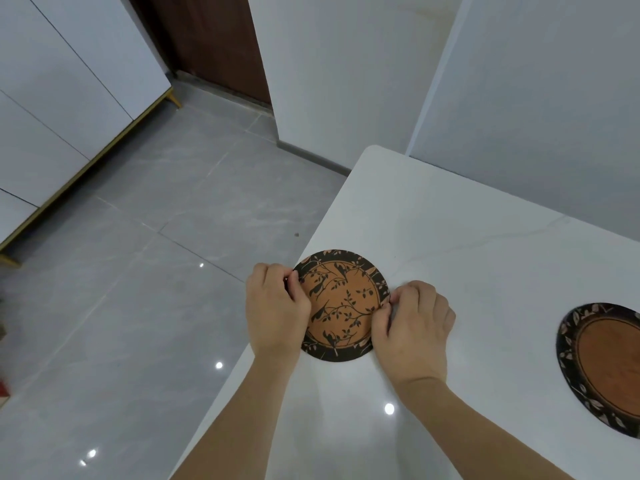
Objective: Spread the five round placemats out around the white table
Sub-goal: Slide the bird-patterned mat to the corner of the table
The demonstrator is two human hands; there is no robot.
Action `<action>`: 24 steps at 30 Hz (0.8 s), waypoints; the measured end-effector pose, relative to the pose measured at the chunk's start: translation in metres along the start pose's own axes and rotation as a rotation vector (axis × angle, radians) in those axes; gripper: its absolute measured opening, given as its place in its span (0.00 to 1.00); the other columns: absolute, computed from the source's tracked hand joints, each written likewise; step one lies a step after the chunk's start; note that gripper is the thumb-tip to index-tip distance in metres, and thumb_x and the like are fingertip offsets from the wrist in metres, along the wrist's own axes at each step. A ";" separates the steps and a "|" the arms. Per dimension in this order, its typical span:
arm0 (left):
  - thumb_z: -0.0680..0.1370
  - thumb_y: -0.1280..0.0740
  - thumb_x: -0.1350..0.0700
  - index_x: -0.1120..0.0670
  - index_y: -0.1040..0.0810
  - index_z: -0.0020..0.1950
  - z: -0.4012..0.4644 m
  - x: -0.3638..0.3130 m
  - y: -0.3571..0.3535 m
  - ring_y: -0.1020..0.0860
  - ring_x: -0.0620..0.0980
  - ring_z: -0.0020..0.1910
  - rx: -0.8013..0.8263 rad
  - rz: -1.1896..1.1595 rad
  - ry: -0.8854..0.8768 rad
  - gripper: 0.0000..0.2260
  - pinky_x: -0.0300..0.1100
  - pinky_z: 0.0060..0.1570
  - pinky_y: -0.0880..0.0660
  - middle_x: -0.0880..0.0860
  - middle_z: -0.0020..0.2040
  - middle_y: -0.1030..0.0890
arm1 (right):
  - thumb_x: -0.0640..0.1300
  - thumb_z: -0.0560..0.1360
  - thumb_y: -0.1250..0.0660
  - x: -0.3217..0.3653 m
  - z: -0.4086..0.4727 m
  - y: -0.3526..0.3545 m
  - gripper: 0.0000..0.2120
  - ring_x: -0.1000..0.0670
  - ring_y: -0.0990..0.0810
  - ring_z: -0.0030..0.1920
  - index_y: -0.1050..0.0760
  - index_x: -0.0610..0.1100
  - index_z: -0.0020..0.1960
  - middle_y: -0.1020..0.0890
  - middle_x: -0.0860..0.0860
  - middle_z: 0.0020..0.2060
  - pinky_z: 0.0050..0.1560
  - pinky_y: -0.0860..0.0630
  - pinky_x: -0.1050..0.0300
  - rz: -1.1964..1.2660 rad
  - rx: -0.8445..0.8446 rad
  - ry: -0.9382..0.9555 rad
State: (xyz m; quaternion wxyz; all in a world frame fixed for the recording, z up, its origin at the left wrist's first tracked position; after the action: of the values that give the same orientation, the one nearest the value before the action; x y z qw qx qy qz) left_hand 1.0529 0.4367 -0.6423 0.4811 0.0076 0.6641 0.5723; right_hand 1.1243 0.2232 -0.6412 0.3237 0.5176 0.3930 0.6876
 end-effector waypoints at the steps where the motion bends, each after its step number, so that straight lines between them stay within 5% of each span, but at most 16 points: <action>1: 0.77 0.36 0.57 0.53 0.25 0.44 0.000 0.000 -0.001 0.29 0.47 0.42 0.002 0.000 0.007 0.03 0.31 0.36 0.37 0.47 0.43 0.29 | 0.43 0.71 0.41 0.001 0.001 -0.001 0.04 0.46 0.33 0.48 0.31 0.44 0.44 0.28 0.48 0.46 0.55 0.39 0.53 -0.024 0.008 0.006; 10: 0.77 0.37 0.59 0.54 0.28 0.46 -0.003 -0.005 -0.004 0.33 0.47 0.45 0.006 0.059 -0.022 0.00 0.44 0.39 0.27 0.49 0.46 0.29 | 0.44 0.72 0.42 0.002 0.000 -0.002 0.05 0.45 0.32 0.49 0.31 0.43 0.45 0.28 0.47 0.47 0.56 0.39 0.53 -0.072 0.025 -0.004; 24: 0.76 0.39 0.60 0.59 0.27 0.45 -0.005 -0.020 -0.002 0.27 0.55 0.42 -0.031 0.213 -0.134 0.03 0.47 0.40 0.31 0.55 0.43 0.25 | 0.42 0.75 0.42 0.000 -0.006 0.008 0.06 0.45 0.29 0.51 0.28 0.41 0.46 0.26 0.47 0.47 0.59 0.33 0.50 0.022 0.045 0.000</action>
State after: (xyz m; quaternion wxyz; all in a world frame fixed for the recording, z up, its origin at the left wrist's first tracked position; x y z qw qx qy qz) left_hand 1.0615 0.4213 -0.6323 0.4611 0.1091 0.6168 0.6285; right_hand 1.1182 0.2185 -0.6348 0.3044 0.5292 0.4028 0.6820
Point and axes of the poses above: each hand's wrist, its own z-axis towards the middle knuckle, its own y-axis out of the back of the hand, x = y × z, the point moved 8 cm from there along z, towards the middle knuckle
